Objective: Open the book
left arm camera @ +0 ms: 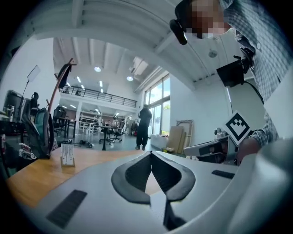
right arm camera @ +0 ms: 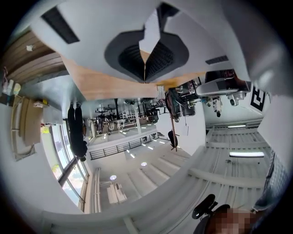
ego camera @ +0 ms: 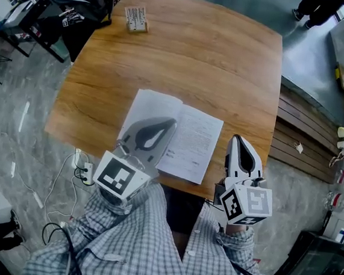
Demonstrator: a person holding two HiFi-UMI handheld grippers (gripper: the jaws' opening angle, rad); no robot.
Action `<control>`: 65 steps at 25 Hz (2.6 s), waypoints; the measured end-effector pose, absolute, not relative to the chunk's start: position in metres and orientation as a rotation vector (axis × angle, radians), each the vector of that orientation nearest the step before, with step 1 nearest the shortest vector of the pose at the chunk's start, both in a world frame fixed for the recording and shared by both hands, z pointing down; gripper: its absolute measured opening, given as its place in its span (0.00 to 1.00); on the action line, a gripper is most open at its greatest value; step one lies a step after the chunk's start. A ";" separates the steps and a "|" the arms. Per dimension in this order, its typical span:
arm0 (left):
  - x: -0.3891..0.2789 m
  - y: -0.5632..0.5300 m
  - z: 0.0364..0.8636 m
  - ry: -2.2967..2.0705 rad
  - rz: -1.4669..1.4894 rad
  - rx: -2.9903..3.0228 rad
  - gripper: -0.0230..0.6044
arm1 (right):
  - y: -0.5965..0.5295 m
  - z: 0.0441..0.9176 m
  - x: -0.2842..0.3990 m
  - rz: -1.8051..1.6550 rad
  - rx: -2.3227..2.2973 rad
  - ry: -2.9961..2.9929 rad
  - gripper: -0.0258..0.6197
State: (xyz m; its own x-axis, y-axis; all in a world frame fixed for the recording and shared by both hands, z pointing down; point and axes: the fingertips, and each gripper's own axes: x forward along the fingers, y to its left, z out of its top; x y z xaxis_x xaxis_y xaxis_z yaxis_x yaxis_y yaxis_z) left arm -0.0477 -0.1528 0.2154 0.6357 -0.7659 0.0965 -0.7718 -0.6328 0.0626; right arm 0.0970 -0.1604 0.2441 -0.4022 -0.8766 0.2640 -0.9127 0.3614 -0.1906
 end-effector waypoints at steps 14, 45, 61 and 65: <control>-0.031 -0.161 0.155 -1.248 -0.049 2.864 0.05 | -0.156 0.157 0.097 0.115 1.691 -2.685 0.07; 0.003 -0.152 0.164 -1.072 0.006 2.954 0.05 | -0.158 0.161 0.085 0.099 1.590 -2.726 0.07; 0.008 -0.146 0.165 -1.059 0.020 2.956 0.05 | -0.153 0.165 0.083 0.118 1.569 -2.731 0.07; -0.001 -0.142 0.165 -1.091 0.016 2.916 0.05 | -0.150 0.168 0.072 0.134 1.542 -2.760 0.07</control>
